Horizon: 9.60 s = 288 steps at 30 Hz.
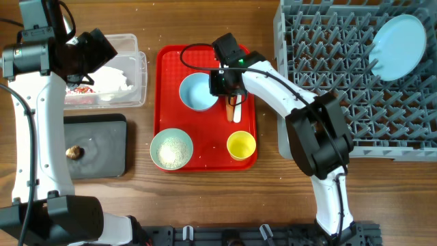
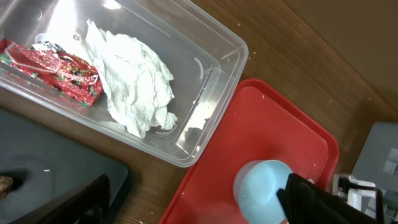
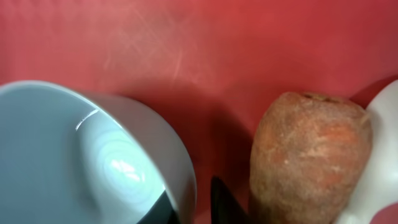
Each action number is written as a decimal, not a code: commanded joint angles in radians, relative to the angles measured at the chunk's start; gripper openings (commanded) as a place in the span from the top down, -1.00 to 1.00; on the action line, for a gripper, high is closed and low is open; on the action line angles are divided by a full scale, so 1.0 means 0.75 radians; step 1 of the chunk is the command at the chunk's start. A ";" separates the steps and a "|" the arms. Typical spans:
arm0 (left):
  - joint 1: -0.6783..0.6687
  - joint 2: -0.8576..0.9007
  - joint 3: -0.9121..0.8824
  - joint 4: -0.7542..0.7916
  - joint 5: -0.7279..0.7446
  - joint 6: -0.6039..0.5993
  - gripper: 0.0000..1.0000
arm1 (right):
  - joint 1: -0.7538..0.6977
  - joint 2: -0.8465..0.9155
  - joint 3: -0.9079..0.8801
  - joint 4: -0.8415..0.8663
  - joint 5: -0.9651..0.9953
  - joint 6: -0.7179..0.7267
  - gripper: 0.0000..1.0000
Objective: Sort waste into correct bins and load items into the dishwasher rack
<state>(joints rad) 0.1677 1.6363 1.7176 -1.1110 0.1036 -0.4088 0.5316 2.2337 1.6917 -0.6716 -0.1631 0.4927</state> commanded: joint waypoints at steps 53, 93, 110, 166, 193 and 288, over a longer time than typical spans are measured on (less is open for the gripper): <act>0.005 0.086 -0.006 0.004 0.011 0.011 -0.98 | -0.544 0.066 0.072 0.947 1.597 -1.737 0.91; -0.140 0.086 -0.006 -0.051 0.019 0.262 -1.00 | -0.326 -0.540 0.077 0.303 1.081 -1.028 -0.99; -0.390 0.082 -0.072 -0.426 0.055 0.153 -0.80 | -0.388 -0.612 0.074 -0.282 -0.166 -0.659 -0.98; 0.152 -0.050 -0.442 -0.165 0.674 0.591 0.92 | -0.593 -0.612 0.074 -0.440 -0.164 -0.621 -0.64; 0.978 -0.045 -0.949 -0.034 1.564 0.889 0.92 | -0.593 -0.612 0.074 -0.547 -0.169 -0.617 -0.60; 0.780 -0.235 -0.771 -0.021 1.833 0.923 0.92 | -0.593 -0.612 0.074 -0.563 -0.169 -0.608 -0.57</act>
<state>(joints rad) 0.9173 1.5600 1.0515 -1.1824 1.4345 0.2565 0.0887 1.7786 1.7496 -1.0992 -0.2699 0.0261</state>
